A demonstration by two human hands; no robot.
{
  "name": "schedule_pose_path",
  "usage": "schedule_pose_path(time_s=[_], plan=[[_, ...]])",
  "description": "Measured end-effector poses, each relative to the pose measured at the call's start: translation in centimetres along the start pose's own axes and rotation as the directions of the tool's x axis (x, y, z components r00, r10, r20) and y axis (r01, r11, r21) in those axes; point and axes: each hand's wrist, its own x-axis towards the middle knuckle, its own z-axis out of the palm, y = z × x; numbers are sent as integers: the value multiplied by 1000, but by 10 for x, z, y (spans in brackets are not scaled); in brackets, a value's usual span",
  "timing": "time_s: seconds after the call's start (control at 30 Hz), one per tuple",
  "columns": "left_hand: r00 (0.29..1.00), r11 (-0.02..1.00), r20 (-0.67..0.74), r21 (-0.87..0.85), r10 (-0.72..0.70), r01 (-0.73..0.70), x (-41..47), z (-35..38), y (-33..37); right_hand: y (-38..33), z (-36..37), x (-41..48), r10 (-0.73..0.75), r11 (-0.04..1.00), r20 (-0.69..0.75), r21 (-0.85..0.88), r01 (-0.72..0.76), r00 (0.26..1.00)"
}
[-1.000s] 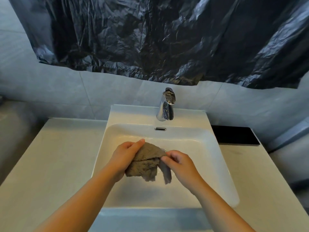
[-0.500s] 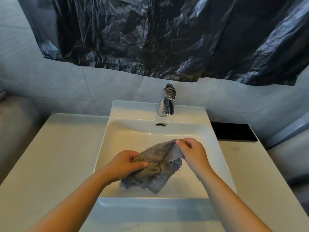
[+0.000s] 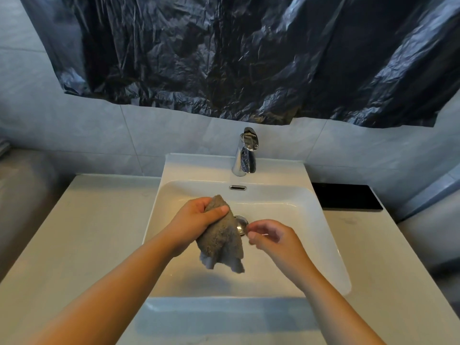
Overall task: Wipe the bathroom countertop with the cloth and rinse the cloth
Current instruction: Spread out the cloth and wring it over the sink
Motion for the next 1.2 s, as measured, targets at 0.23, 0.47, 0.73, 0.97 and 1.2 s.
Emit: schedule_pose_path(time_s=[0.23,0.47,0.73,0.97,1.2], plan=[[995,988,-74,-149,-62,51,4,-1,13,-5,16,-7,-195,951,29,-240,196,980],[989,943,-8,-301,-151,141,-1,-6,18,-13,29,11,-447,741,41,-543,395,894],[988,964,-30,-225,-154,143,0,-18,18,-15,25,22,-386,815,-10,-472,336,922],[956,954,154,211,-248,214,1,-41,15,-33,6,25,-181,975,-87,-143,168,980],[959,683,227,729,-172,-50,-3,-18,-13,-53,-13,36,-80,977,-46,-200,69,996]])
